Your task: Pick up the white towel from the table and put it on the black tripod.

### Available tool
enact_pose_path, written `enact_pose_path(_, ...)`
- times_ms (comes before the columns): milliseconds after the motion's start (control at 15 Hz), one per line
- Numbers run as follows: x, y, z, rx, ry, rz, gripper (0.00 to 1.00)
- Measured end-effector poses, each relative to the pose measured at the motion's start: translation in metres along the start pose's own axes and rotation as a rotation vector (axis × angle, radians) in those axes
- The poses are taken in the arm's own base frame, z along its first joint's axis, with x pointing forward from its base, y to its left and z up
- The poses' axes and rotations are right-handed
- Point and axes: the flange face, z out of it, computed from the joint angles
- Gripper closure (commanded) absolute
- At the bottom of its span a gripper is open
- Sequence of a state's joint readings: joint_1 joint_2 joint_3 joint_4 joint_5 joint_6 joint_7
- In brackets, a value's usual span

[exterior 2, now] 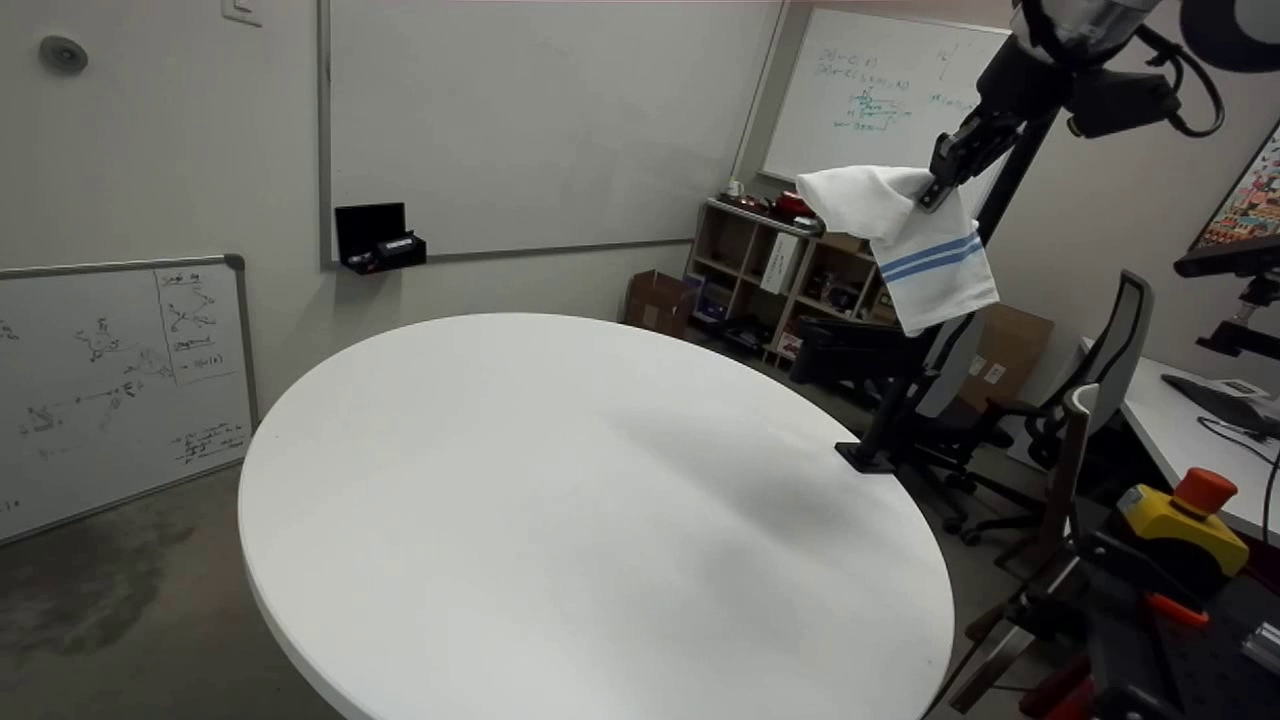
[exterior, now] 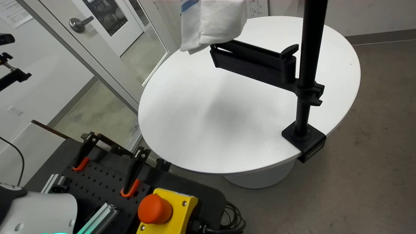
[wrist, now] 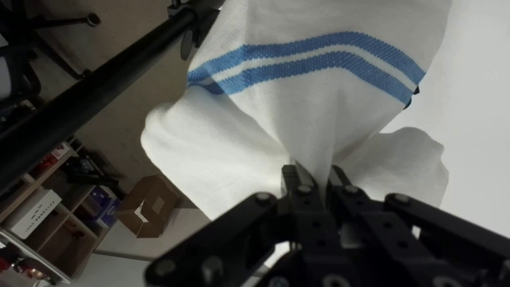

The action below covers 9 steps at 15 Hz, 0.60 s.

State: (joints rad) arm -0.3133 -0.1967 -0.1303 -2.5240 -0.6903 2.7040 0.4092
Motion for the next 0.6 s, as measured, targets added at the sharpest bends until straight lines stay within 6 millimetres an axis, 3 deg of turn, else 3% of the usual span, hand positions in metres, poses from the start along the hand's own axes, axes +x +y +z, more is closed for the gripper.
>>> enact_pose_path(600,0.022,-0.02,0.085,-0.017,-0.23,0.032,0.98)
